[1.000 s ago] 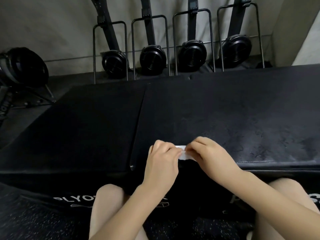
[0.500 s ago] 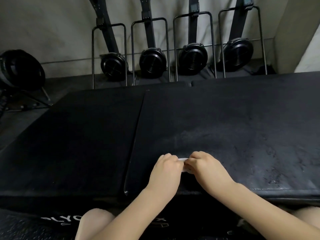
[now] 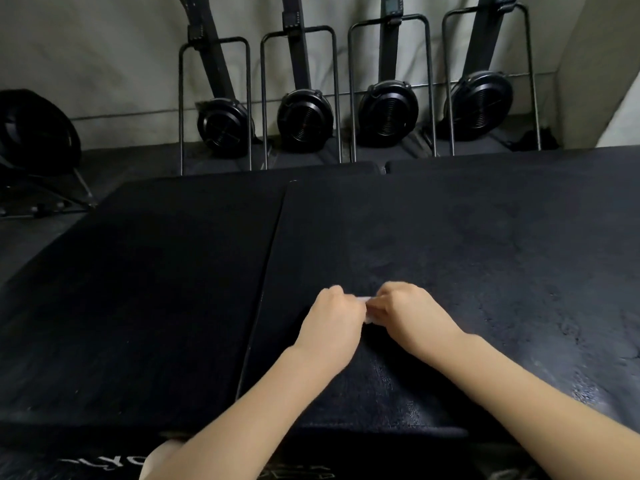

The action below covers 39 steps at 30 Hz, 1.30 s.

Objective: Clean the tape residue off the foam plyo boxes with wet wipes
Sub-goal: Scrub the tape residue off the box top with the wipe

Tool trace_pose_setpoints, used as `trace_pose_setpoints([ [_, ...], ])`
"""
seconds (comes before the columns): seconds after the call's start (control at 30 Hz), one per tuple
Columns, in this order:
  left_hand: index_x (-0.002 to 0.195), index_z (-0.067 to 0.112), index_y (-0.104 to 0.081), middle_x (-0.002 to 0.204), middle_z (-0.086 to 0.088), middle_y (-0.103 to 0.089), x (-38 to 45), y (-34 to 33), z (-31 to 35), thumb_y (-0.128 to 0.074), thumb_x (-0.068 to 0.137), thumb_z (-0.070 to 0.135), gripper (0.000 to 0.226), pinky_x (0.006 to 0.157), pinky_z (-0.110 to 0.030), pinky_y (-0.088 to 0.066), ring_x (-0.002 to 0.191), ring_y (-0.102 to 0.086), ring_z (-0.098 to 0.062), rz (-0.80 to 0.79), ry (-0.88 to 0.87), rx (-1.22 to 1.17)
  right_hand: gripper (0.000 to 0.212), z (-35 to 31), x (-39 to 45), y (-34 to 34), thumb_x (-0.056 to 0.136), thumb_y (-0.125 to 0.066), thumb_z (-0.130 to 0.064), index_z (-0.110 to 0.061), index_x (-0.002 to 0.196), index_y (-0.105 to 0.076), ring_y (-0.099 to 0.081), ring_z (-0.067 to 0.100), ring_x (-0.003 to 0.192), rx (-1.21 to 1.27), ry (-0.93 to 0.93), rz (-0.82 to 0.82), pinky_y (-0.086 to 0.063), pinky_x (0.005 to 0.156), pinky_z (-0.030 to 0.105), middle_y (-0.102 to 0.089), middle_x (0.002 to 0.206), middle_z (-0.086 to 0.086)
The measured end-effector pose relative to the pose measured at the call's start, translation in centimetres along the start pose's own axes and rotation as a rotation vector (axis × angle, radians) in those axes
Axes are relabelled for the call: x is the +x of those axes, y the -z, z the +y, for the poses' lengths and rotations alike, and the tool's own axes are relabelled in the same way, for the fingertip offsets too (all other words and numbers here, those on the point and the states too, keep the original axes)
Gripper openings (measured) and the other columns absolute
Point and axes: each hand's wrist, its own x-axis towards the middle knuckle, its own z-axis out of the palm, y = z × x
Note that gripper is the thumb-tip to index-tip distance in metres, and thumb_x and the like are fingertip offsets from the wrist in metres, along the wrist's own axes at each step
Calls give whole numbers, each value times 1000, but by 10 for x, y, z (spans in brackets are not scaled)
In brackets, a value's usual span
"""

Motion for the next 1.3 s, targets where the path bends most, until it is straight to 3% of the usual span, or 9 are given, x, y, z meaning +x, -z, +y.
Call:
trace_pose_setpoints([
  [0.07, 92, 23, -69, 69, 5, -54, -17, 1, 4, -48, 75, -5, 39, 64, -28, -32, 70, -42, -15, -28, -80, 56, 37, 1, -16, -2, 98, -55, -48, -19, 84, -72, -58, 21, 73, 21, 24, 12, -50, 60, 37, -57, 81, 0],
  [0.17, 93, 28, -67, 59, 8, -32, -11, 0, 1, -42, 69, -4, 47, 64, -29, -26, 67, -32, -14, -31, -127, 81, 17, 8, -16, -7, 95, -66, -30, -21, 82, -71, -57, 20, 72, 19, 48, 42, -51, 58, 37, -56, 81, -3],
  [0.57, 108, 20, -63, 92, 1, -62, 121, -16, -51, -44, 90, 0, 33, 71, -29, -28, 91, -49, -20, -20, -39, 147, 12, 63, 117, -5, 88, -63, -12, -15, 83, -74, -58, 28, 75, -66, -62, 25, -48, 62, 34, -58, 87, 5],
  [0.87, 110, 21, -65, 75, 3, -49, 125, -12, -53, -45, 90, 2, 34, 72, -31, -36, 85, -48, -20, -26, 15, 88, 20, 66, 122, -1, 93, -65, -24, -12, 79, -74, -62, 28, 75, 63, -134, -9, -47, 62, 35, -64, 81, 8],
  [0.97, 99, 15, -61, 90, -3, -57, 94, 0, -39, -46, 92, 2, 21, 73, -30, -36, 91, -52, -22, -79, -14, 41, 18, 58, 87, 7, 94, -67, -30, -20, 83, -76, -62, 24, 77, 86, -24, -29, -44, 64, 32, -62, 86, 2],
  [1.07, 63, 24, -49, 57, 6, -21, 75, -4, -30, -52, 67, 7, 18, 59, -28, -25, 62, -31, -13, -122, -145, 217, 18, 58, 68, 3, 97, -63, -37, -27, 91, -76, -61, 22, 74, 80, 55, -21, -52, 64, 36, -60, 85, 1],
  [1.13, 49, 25, -29, 56, 5, -3, 81, -18, -39, -49, 54, 11, 24, 55, -27, -21, 57, -22, -11, -38, -135, 313, 15, 62, 73, -4, 97, -63, -29, -25, 86, -72, -59, 23, 72, 29, 57, -10, -53, 61, 40, -56, 82, 1],
  [1.23, 51, 29, -49, 57, 8, -1, 105, -15, -44, -48, 55, 7, 22, 58, -28, -22, 59, -25, -12, -16, -126, 292, 12, 70, 99, -13, 92, -61, -16, -17, 81, -67, -58, 24, 73, -66, 28, 17, -53, 62, 41, -54, 81, 2],
  [1.3, 76, 26, -62, 59, 9, -24, 131, -21, -48, -51, 72, 3, 27, 66, -30, -26, 70, -33, -15, -11, -158, 245, 12, 81, 122, -14, 90, -60, -17, -14, 82, -68, -58, 26, 74, -77, -11, 28, -53, 64, 41, -54, 82, 3],
])
